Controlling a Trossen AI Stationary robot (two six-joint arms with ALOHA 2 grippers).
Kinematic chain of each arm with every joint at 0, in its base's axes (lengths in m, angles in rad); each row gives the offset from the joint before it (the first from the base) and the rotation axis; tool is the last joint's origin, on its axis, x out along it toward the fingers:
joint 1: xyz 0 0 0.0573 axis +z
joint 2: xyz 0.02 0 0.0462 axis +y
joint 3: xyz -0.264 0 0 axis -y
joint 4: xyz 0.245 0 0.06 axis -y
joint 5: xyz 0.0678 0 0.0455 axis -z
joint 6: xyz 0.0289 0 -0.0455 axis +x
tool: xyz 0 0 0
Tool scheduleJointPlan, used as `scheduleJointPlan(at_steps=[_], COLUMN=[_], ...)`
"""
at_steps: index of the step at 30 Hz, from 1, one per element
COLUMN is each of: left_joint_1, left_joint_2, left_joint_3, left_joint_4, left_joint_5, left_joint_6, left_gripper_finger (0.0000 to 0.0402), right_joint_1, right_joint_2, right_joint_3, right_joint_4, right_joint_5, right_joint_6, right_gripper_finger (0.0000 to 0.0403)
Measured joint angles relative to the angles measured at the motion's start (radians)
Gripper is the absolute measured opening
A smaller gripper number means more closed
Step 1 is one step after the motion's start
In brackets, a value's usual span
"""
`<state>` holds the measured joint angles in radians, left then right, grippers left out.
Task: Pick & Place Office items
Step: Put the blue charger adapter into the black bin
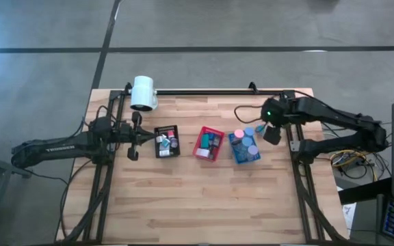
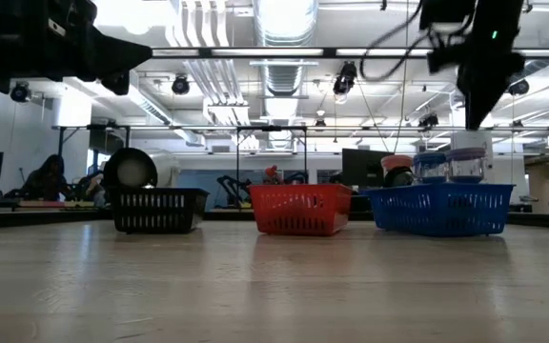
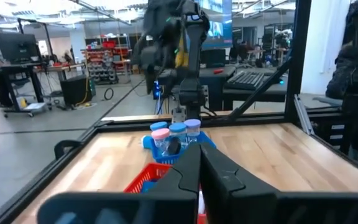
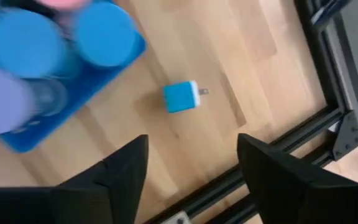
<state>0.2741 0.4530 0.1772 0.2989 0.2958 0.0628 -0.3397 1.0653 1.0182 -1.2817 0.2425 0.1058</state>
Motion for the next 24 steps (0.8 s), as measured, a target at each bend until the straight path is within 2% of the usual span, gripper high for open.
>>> scheduleJointPlan(at_steps=[4, 10, 15, 18, 24], left_joint_1=[0.000, 0.000, 0.000, 0.000, 0.000], left_joint_2=[0.000, 0.000, 0.001, 0.001, 0.001], left_joint_3=[0.000, 0.000, -0.001, -0.001, -0.001], left_joint_4=[-0.009, -0.056, -0.080, -0.091, -0.108], left_joint_5=[0.000, -0.001, -0.002, -0.003, -0.003], left_joint_6=[0.037, 0.102, 0.155, 0.155, 0.155], left_gripper_finger=[0.0011, 0.0008, 0.0013, 0.0013, 0.0014], right_joint_1=[-0.136, -0.267, -0.300, -0.302, -0.318], right_joint_2=[0.041, 0.134, 0.244, 0.304, 0.397], right_joint_3=[-0.095, -0.171, -0.185, -0.186, -0.186], right_joint_4=[0.121, 0.251, 0.277, 0.293, 0.356], right_joint_5=[-0.013, -0.105, -0.129, -0.188, -0.179], right_joint_6=[-0.121, -0.239, -0.332, -0.401, -0.450], right_gripper_finger=[0.0257, 0.0254, 0.0250, 0.0253, 0.0255])
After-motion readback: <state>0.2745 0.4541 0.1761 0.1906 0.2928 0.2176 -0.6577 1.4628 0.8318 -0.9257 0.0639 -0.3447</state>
